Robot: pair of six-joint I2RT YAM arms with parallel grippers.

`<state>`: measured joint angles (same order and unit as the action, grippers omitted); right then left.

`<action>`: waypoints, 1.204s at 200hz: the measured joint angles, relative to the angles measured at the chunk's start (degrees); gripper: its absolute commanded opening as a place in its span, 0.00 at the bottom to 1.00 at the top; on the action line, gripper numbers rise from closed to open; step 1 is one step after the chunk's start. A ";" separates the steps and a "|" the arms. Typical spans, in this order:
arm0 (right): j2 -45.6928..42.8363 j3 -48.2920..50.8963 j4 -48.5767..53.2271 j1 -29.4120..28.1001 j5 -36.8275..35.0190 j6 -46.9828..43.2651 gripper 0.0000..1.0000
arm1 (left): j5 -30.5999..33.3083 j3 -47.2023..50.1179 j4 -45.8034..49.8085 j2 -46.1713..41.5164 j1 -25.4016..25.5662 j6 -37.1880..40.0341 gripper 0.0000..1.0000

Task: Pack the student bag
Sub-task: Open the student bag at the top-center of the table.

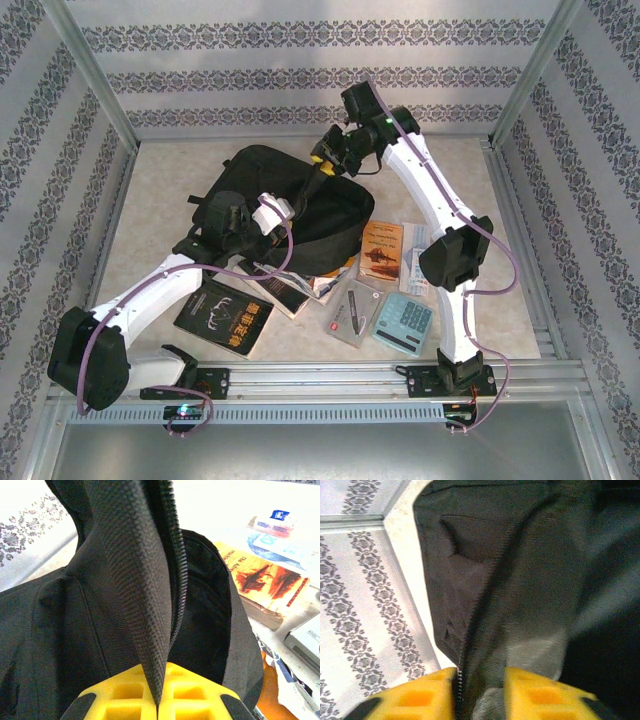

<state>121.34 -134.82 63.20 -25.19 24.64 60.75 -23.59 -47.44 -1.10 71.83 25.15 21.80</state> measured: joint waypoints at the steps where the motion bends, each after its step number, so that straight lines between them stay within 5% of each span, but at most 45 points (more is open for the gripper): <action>1: 0.00 0.00 0.15 0.02 -0.02 -0.04 0.05 | 0.04 0.00 0.00 0.00 0.00 -0.07 0.06; 25: 0.00 -0.02 2.40 0.50 -0.57 0.28 0.00 | 0.15 0.00 -0.13 -0.13 0.02 -2.69 0.49; 45: 0.00 -0.46 3.54 1.07 -1.20 0.44 0.00 | 0.35 -0.13 0.24 -1.60 0.02 -7.39 0.66; 93: 0.00 -2.27 4.33 1.40 -1.42 0.90 0.00 | 0.59 -14.08 10.51 -3.06 0.37 -26.40 0.63; 134: 0.09 -3.23 4.26 0.81 -1.42 1.77 0.00 | 1.38 -38.36 24.96 8.72 2.62 -38.16 0.85; 194: 0.76 -3.52 2.95 -0.57 -1.38 3.76 0.00 | 4.20 -49.35 39.82 22.95 7.15 -41.59 0.84; 210: 0.79 -3.56 2.67 -0.59 -1.29 4.09 0.00 | 6.56 -50.95 41.81 24.44 7.82 -41.62 0.78; 241: 0.76 -3.58 2.54 -0.59 -1.22 4.50 0.00 | 12.33 -53.77 44.30 25.97 8.15 -41.53 0.48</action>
<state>122.10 -138.41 65.73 -25.78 23.42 65.25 -11.27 -101.21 43.20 97.80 33.30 -19.73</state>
